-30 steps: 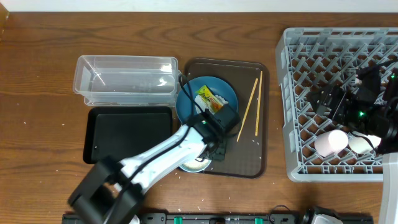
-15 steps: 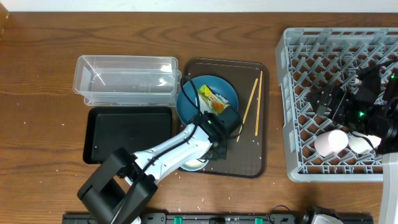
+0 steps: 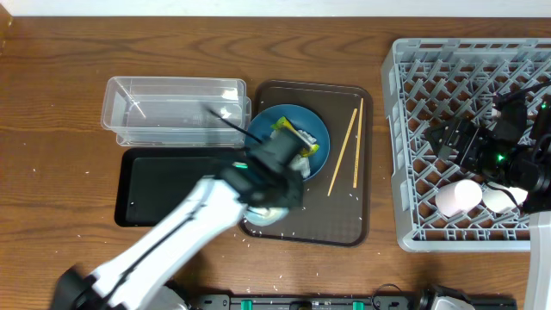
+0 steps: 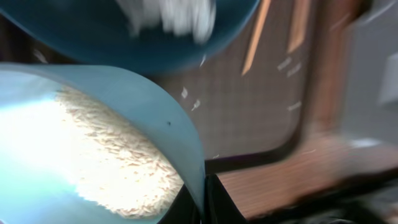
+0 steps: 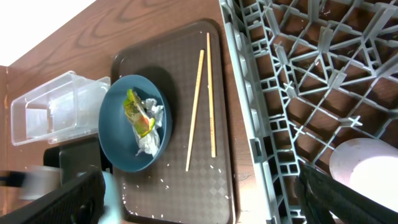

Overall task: Sort waste into correct bins and load items into the dishwasher rack
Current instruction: 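Tip the rice bowl over the black tray to dump the rice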

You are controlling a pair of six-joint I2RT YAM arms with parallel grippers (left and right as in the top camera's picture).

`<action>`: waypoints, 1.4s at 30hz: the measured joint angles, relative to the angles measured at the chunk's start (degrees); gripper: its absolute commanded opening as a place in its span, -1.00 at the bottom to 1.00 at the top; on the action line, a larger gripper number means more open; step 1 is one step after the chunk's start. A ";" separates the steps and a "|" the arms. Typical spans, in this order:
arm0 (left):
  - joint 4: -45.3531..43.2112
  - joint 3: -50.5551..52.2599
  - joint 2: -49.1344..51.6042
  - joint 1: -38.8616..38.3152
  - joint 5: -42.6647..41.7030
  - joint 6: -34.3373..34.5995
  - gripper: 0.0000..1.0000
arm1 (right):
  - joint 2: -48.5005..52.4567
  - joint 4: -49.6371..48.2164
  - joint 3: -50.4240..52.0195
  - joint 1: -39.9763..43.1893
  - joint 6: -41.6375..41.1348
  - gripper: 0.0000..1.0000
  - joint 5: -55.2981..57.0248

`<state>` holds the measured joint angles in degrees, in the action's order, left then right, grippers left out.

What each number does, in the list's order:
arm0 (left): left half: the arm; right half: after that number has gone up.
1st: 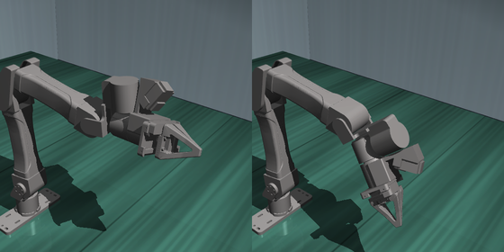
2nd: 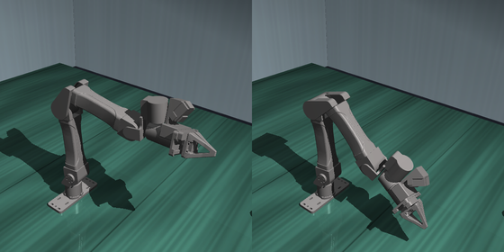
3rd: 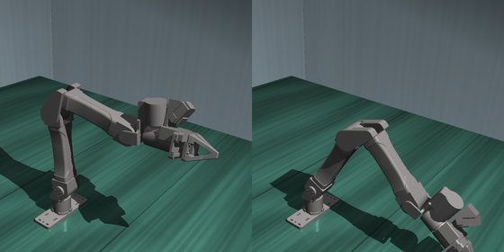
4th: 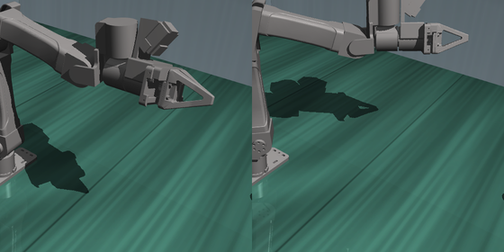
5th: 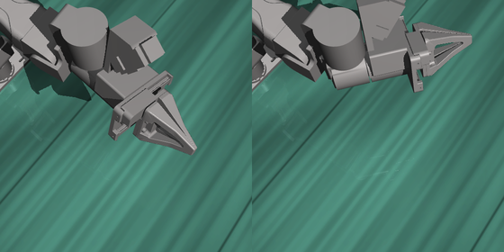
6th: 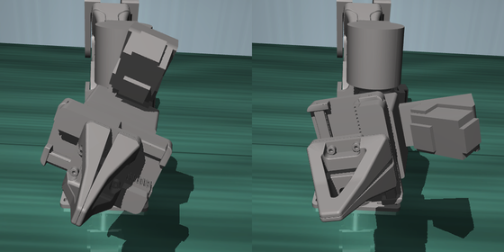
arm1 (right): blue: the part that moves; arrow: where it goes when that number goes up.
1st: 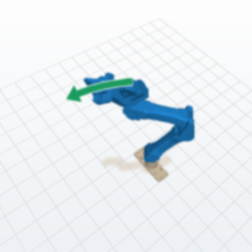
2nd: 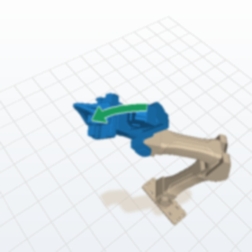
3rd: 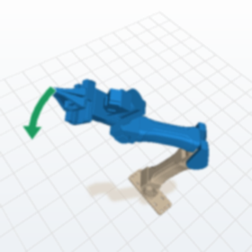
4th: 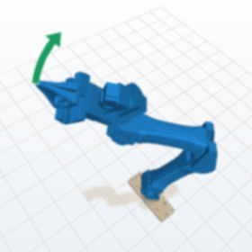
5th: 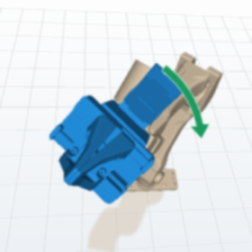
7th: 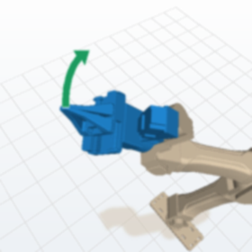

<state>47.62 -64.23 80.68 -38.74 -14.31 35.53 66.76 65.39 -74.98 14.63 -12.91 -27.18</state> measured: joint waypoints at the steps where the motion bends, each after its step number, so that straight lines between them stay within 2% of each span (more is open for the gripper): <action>1: -0.04 -0.24 -1.68 2.97 -1.66 -0.79 -0.89 | 0.00 0.00 0.00 0.00 0.00 0.91 0.00; 5: 0.00 -0.31 -4.22 17.40 -10.93 -4.96 -0.87 | 0.00 0.04 0.00 0.00 0.00 0.91 0.00; 11: 0.02 3.41 -1.95 38.45 -32.15 -14.93 -0.88 | 0.00 0.17 0.00 0.02 -0.02 0.92 0.00; 18: -0.09 9.35 3.26 54.62 -57.64 -29.70 -0.88 | 0.00 0.20 0.00 0.00 0.00 0.91 0.00; 22: -0.11 12.50 6.69 58.95 -67.04 -36.09 -0.88 | 0.00 0.22 0.00 0.00 0.00 0.91 0.00; 26: -0.09 15.02 9.55 61.00 -70.95 -40.24 -0.88 | 0.00 0.22 0.00 0.00 -0.02 0.91 0.00; 36: -0.11 15.50 9.97 61.94 -73.88 -43.82 -0.88 | 0.00 0.24 0.00 0.00 0.00 0.91 0.00; 42: -2.38 15.50 9.97 61.94 -71.84 -45.66 -0.88 | 0.00 0.24 0.00 0.00 0.00 0.91 0.00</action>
<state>45.23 -48.73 90.65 23.20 -86.15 -10.13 66.76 65.63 -74.98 14.63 -12.91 -27.18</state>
